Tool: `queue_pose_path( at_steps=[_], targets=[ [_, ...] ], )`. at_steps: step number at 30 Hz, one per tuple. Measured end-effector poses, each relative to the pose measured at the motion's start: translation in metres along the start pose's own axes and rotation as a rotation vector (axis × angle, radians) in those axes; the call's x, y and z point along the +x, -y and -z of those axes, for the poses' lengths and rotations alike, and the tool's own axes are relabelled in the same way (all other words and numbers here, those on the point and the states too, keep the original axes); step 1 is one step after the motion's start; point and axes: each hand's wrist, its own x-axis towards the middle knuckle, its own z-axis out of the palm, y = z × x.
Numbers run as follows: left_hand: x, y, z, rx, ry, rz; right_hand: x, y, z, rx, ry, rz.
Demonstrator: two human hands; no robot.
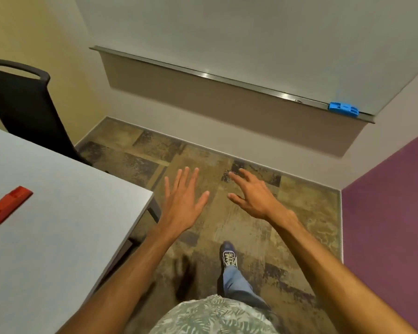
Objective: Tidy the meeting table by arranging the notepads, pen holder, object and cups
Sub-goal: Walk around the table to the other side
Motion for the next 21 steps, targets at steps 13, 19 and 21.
queue_pose_path(
  at_steps=[13,19,21],
  targets=[
    [0.163,0.022,0.023,-0.053,-0.130,0.362,0.232,-0.018,0.071,-0.063,0.098,0.392],
    [0.215,0.079,0.041,-0.031,-0.210,0.509,0.340,0.024,0.074,-0.075,0.153,0.560],
    [0.229,0.102,0.046,-0.031,-0.233,0.535,0.370,0.041,0.076,-0.089,0.147,0.605]
  ],
)
